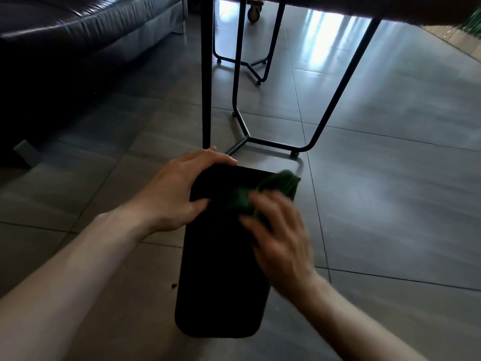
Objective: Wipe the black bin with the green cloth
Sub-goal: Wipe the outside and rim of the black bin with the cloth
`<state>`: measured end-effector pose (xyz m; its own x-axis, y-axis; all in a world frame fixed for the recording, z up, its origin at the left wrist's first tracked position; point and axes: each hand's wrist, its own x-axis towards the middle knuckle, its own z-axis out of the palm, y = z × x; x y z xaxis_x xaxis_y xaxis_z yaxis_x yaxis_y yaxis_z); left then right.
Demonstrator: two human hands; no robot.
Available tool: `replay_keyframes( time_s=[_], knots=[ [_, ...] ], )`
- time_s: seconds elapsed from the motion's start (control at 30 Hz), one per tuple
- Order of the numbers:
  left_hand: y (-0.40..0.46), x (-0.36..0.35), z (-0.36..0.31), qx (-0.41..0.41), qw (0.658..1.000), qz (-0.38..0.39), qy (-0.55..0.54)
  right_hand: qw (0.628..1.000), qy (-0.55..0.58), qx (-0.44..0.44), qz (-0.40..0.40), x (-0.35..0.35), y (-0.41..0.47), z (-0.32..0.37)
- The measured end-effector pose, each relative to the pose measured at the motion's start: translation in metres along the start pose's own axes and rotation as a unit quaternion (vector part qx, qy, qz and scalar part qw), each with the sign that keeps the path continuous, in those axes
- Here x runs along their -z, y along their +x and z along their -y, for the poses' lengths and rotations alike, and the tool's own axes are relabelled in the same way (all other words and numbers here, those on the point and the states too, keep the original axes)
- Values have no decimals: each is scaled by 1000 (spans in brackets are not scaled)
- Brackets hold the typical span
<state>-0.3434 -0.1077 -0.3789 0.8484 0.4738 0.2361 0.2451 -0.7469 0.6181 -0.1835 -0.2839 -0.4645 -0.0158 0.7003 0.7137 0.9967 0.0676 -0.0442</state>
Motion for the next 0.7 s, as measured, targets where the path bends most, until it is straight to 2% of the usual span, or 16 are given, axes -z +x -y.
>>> replay_keyframes(
  time_s=[0.13, 0.2, 0.27, 0.33, 0.4, 0.47, 0.53, 0.7],
  knots=[
    [-3, 0, 2, 12, 1000, 1, 2, 977, 31, 167, 125, 6, -87, 29],
    [-3, -1, 1, 10, 1000, 3, -5, 967, 30, 196, 158, 12, -90, 28],
    [-3, -1, -1, 5, 1000, 3, 1, 980, 36, 151, 126, 14, -60, 19],
    [-3, 0, -1, 0, 1000, 0, 6, 998, 32, 47, 41, 16, -12, 1],
    [-3, -1, -3, -9, 1000, 0, 5, 998, 18, -45, -27, 18, 29, -17],
    [-3, -1, -4, -13, 1000, -3, 4, 996, -2, -77, -38, 14, 38, -19],
    [-3, 2, -1, -11, 1000, -5, 13, 999, -6, -41, -8, 7, 13, -9],
    [-7, 4, 4, -2, 1000, -11, 27, 985, 47, 127, 103, 8, -85, 32]
  ],
)
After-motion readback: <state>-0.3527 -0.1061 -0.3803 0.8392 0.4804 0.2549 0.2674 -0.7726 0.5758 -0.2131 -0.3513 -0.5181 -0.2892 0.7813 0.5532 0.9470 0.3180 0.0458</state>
